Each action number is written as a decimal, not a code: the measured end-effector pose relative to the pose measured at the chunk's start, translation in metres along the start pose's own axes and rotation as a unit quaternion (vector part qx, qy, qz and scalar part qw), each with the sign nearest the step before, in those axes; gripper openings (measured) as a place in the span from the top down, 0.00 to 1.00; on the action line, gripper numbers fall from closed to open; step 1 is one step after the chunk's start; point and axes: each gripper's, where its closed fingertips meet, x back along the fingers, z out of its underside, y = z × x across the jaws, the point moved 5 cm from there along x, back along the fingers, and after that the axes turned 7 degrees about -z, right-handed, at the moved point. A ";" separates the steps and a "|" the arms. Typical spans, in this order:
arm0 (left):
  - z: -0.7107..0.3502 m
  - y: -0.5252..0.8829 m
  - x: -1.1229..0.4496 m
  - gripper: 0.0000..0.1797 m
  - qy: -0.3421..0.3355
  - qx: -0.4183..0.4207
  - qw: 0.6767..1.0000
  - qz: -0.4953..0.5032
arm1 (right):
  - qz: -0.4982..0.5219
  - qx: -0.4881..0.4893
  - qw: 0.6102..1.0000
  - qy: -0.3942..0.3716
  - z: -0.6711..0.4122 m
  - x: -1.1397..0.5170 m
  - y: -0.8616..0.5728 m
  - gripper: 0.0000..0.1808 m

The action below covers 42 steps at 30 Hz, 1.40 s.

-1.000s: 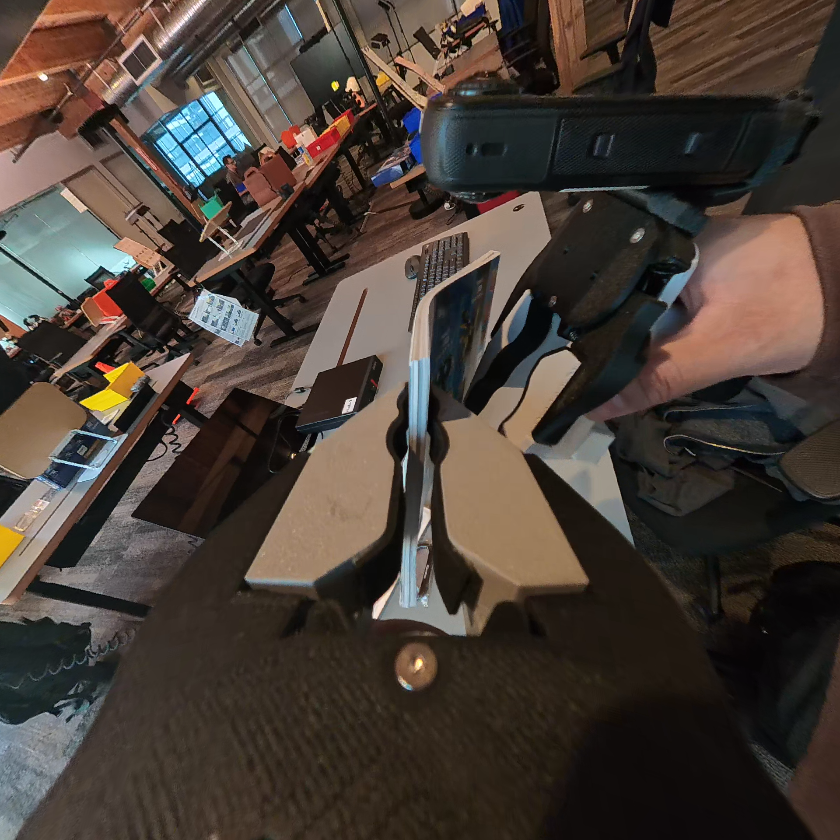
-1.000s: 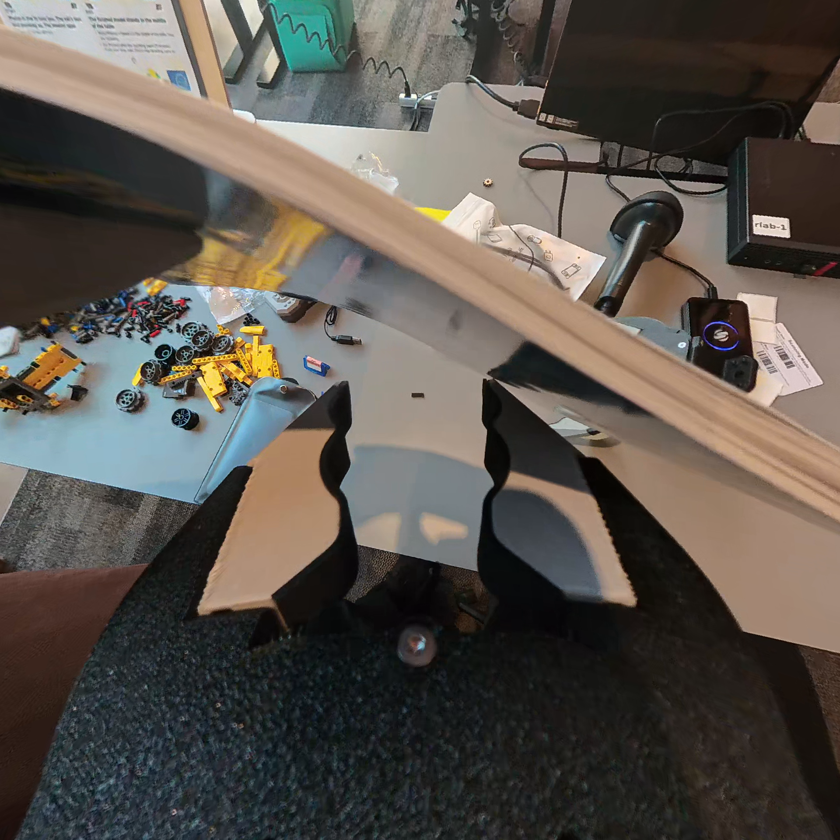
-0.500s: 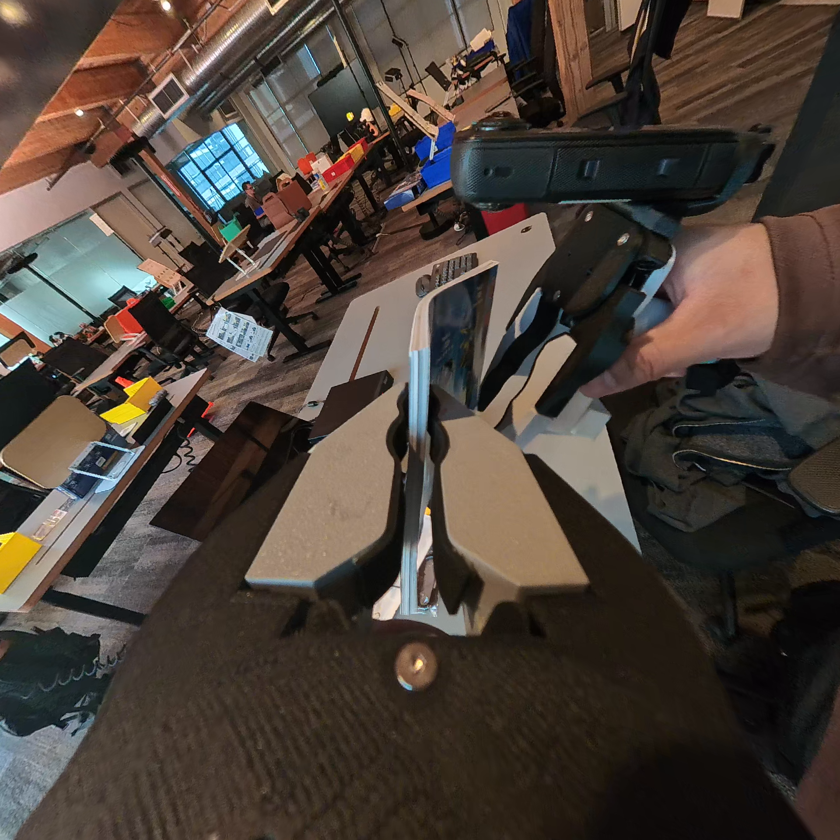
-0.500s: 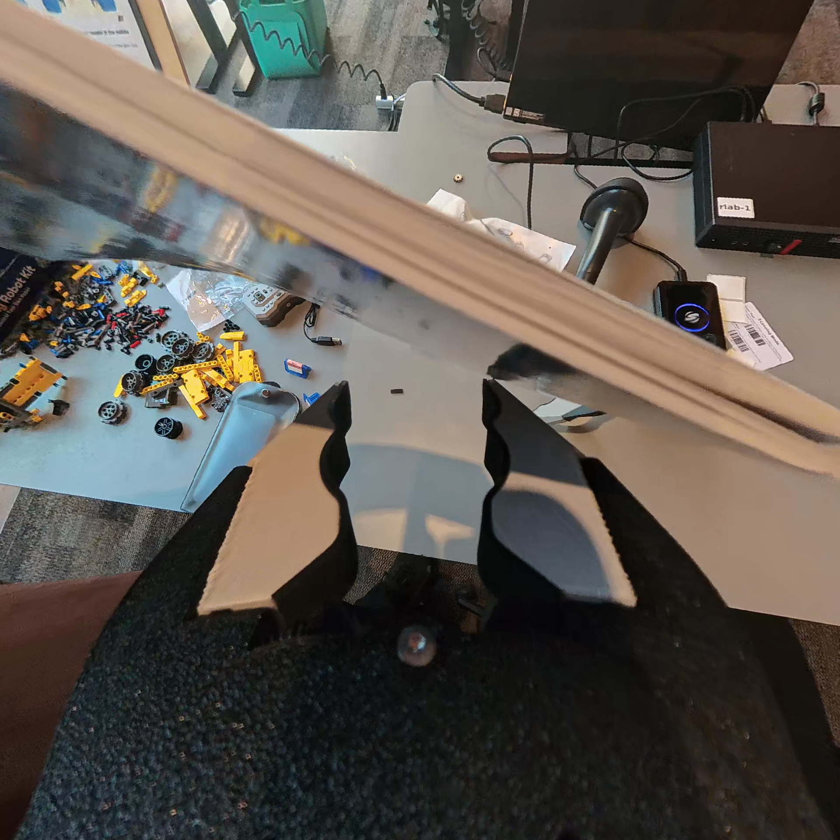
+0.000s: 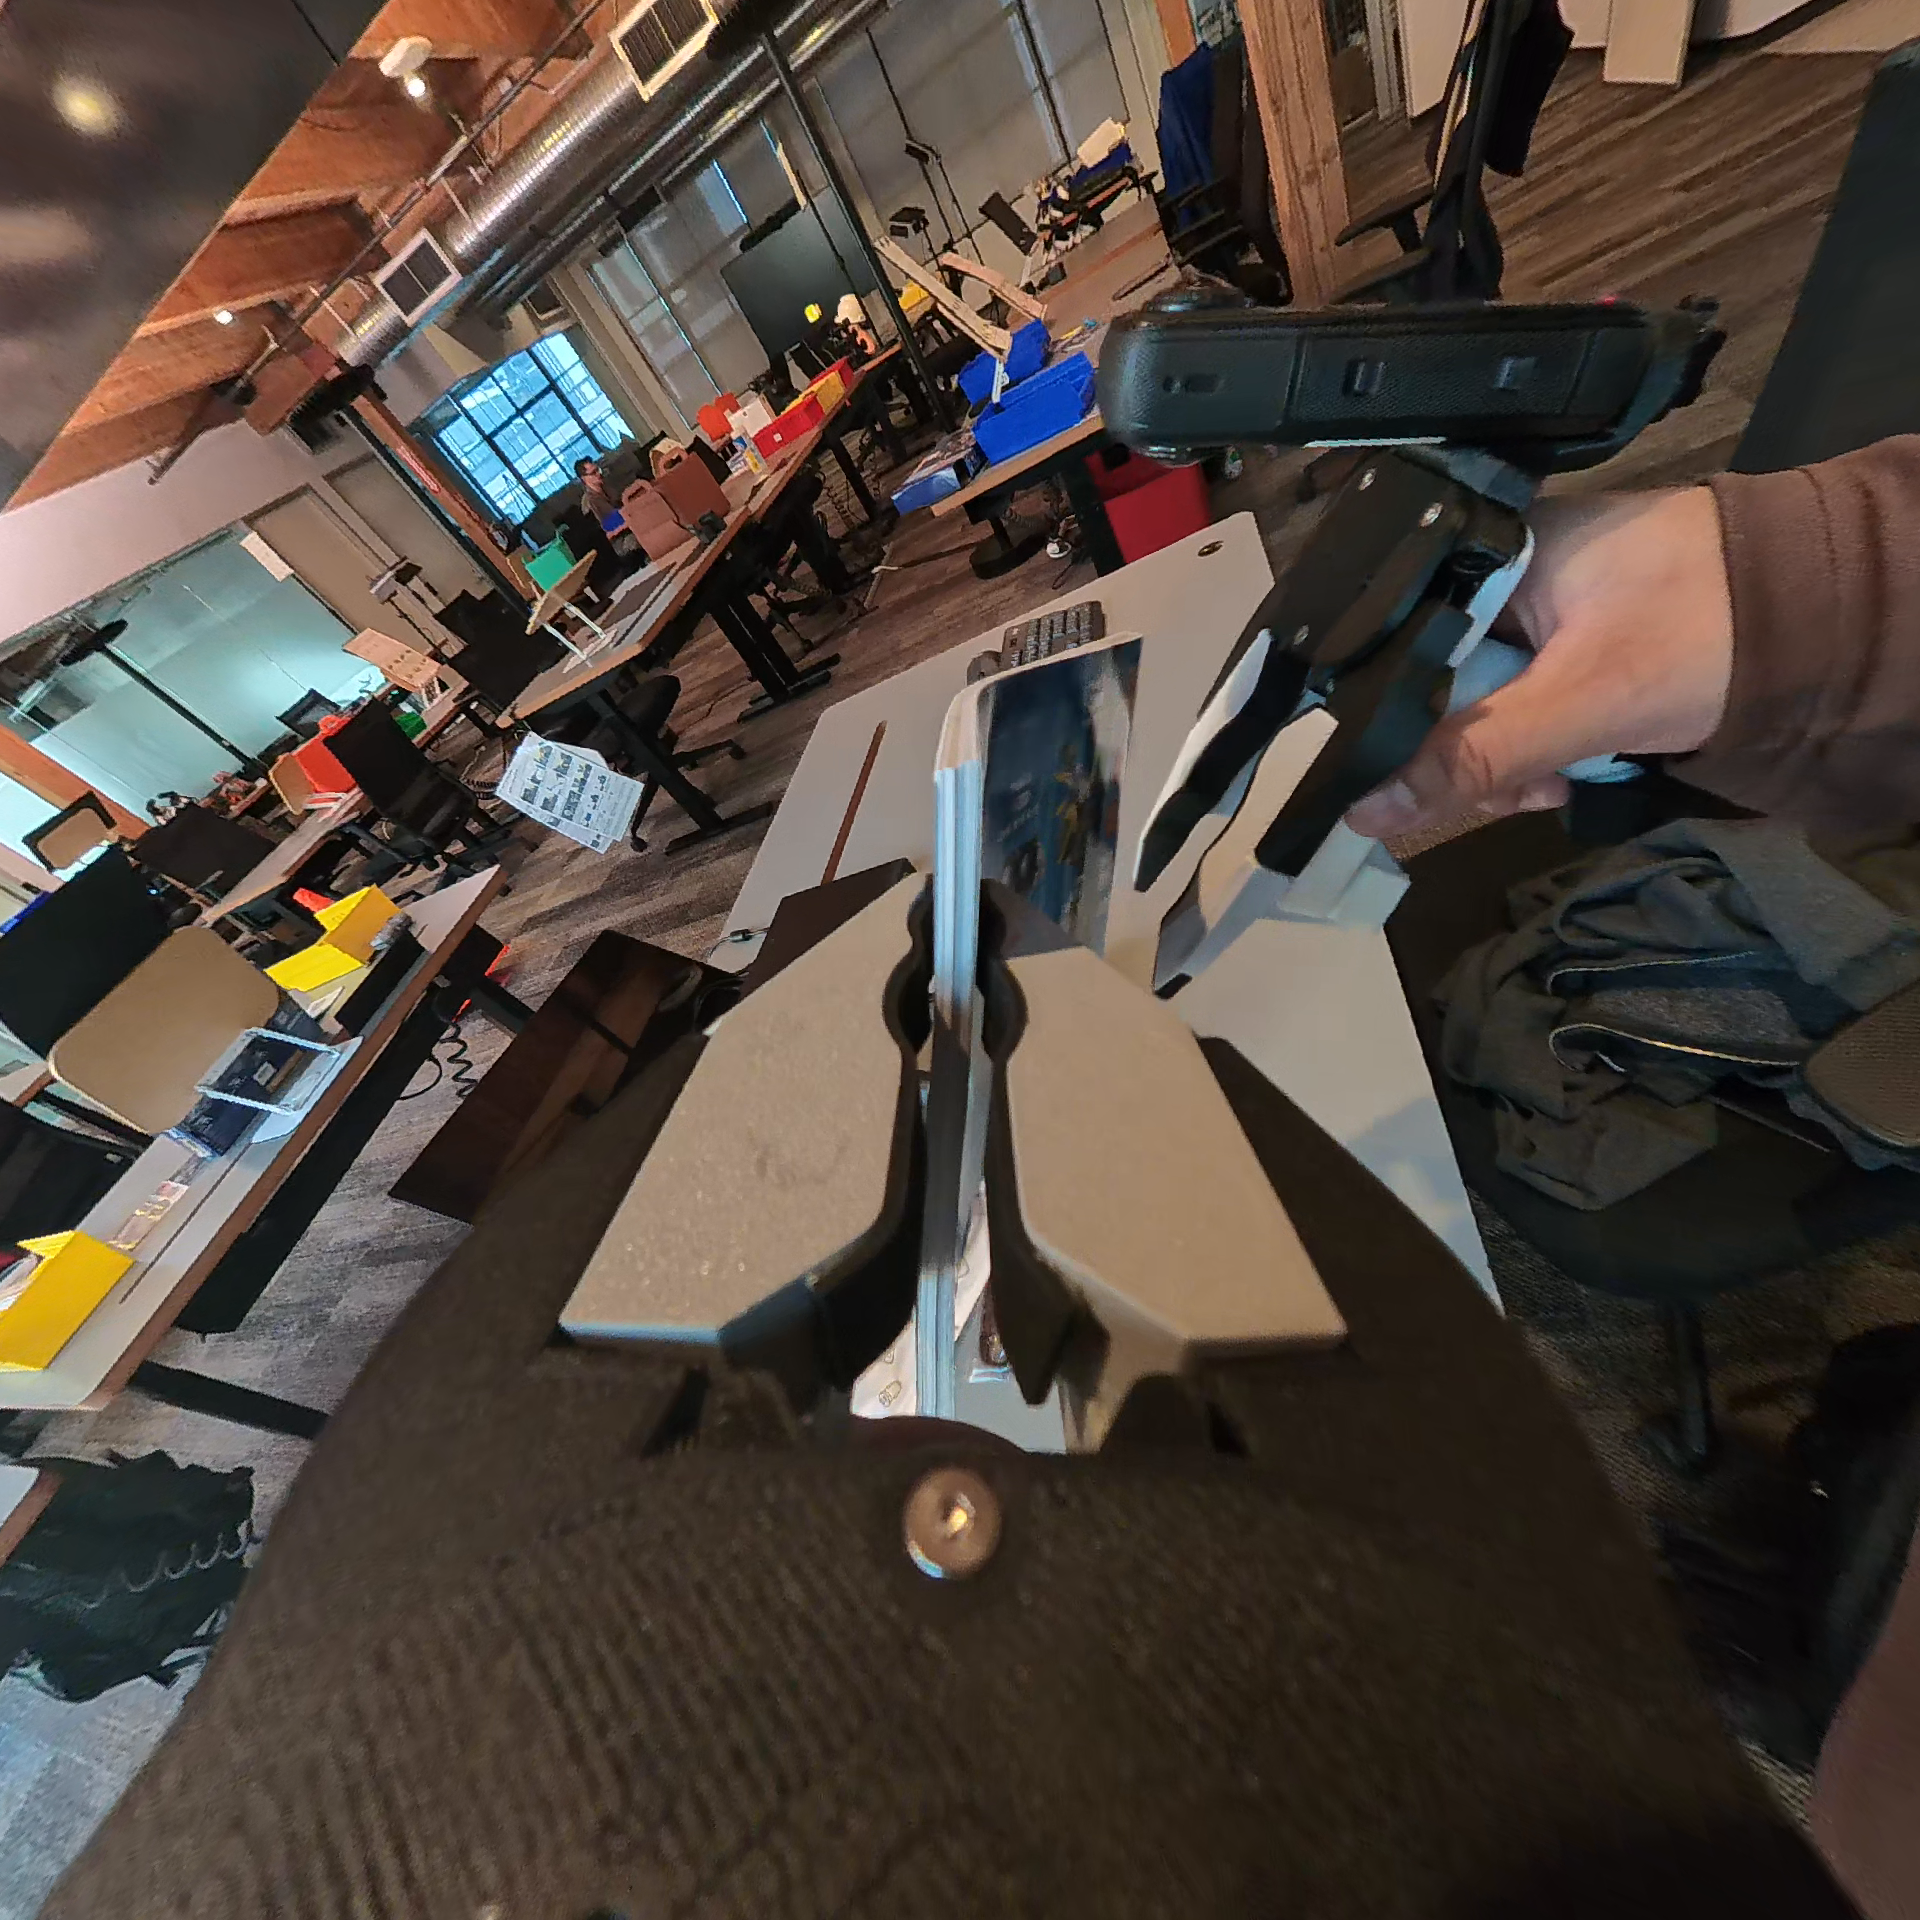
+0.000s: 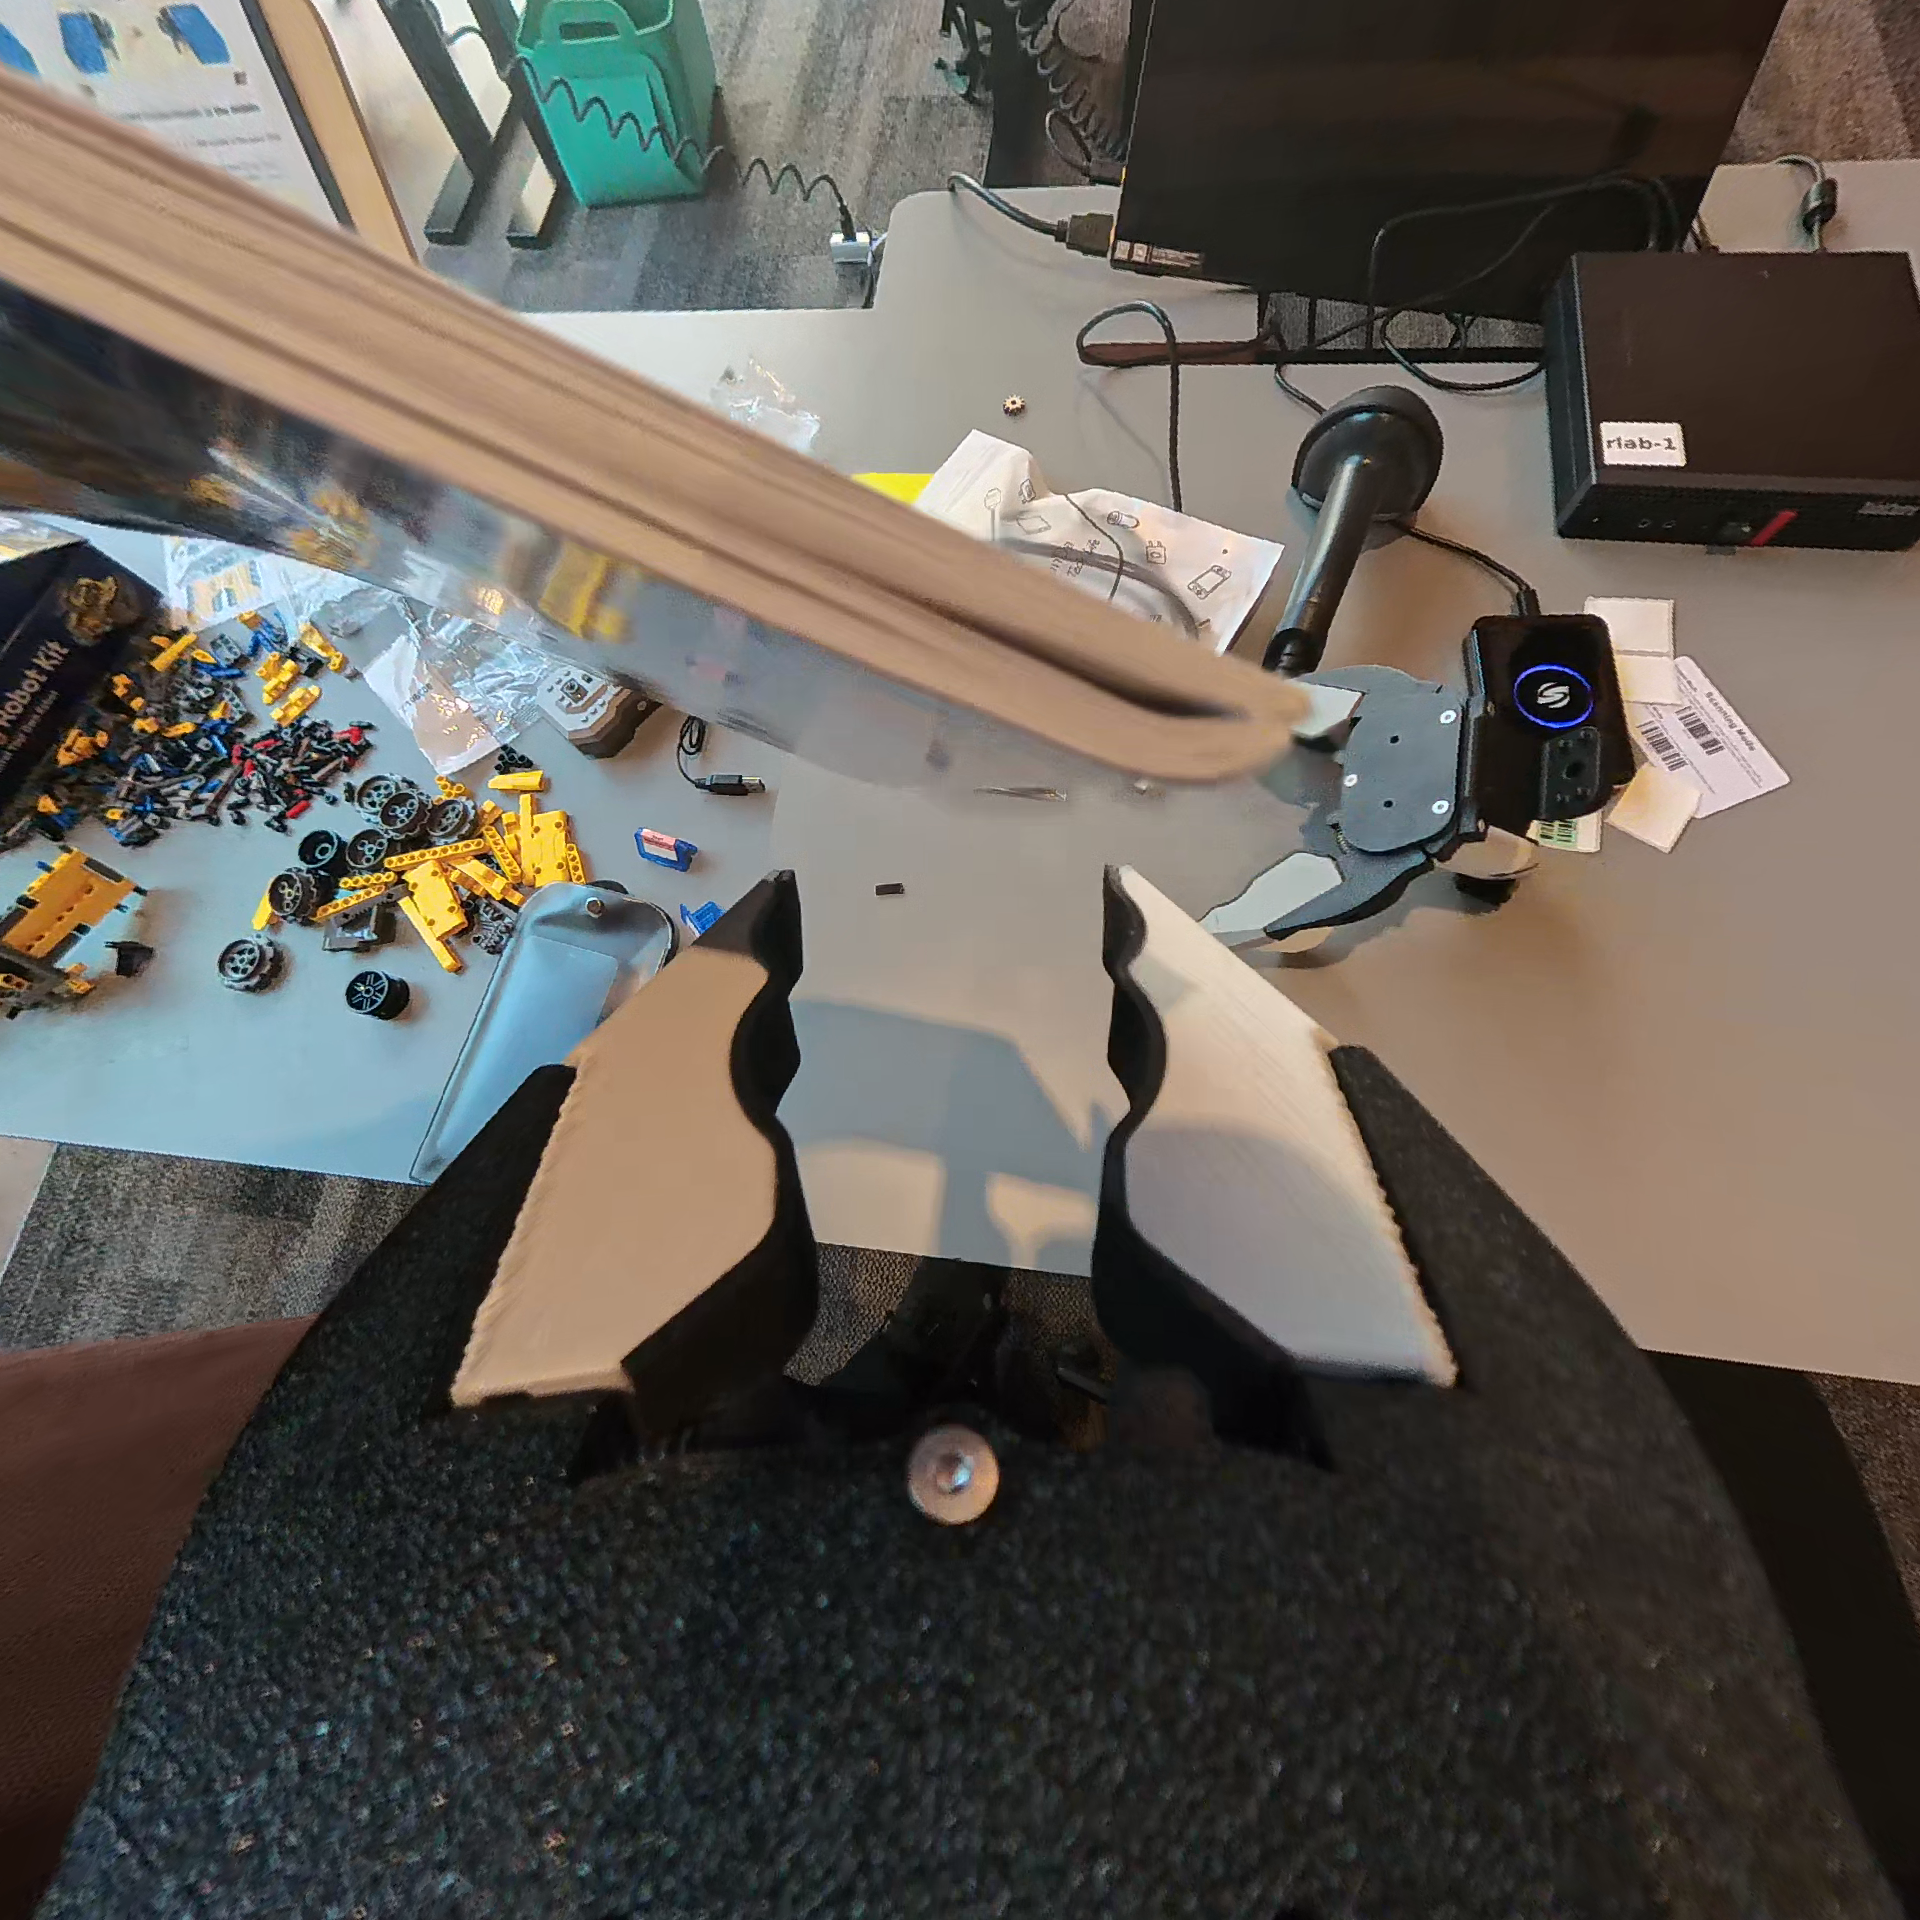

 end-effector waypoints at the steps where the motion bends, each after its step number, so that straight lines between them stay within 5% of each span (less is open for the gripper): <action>1: 0.000 0.001 0.002 0.99 0.000 0.001 1.000 -0.001 | -0.001 -0.002 1.000 0.000 0.001 0.000 0.000 0.68; 7: -0.006 0.007 0.016 0.98 -0.026 0.019 0.999 0.022 | -0.042 -0.032 0.998 -0.021 0.006 -0.003 -0.006 0.67; 16: -0.006 0.019 0.037 0.99 -0.081 0.070 0.988 0.111 | -0.320 0.082 0.926 -0.180 -0.002 0.038 0.016 0.66; 21: -0.004 0.016 0.037 0.98 -0.098 0.095 0.981 0.139 | -0.373 0.109 0.898 -0.207 -0.010 0.043 0.041 0.78; 22: -0.002 0.017 0.037 0.98 -0.100 0.104 0.979 0.144 | -0.378 0.114 0.895 -0.208 -0.011 0.043 0.043 0.91; 24: 0.008 0.021 0.035 0.98 -0.092 0.128 0.975 0.158 | -0.373 0.123 0.895 -0.211 -0.013 0.044 0.043 0.97; 28: 0.050 0.024 0.028 0.98 -0.016 0.167 0.967 0.192 | -0.325 0.161 0.917 -0.167 -0.016 0.043 0.041 0.98; 32: 0.083 0.024 0.023 0.85 0.092 0.169 0.963 0.187 | -0.246 0.245 0.935 -0.081 -0.012 0.033 0.041 0.98; 38: 0.065 -0.006 -0.005 0.78 0.132 0.095 0.959 0.233 | -0.176 0.337 0.925 0.011 -0.005 0.017 0.049 0.98; 40: 0.059 -0.023 -0.019 0.79 0.139 0.062 0.956 0.253 | -0.167 0.359 0.918 0.027 -0.007 0.015 0.053 0.98; 42: 0.057 -0.037 -0.032 0.93 0.142 0.039 0.953 0.266 | -0.170 0.367 0.914 0.036 -0.008 0.013 0.058 0.98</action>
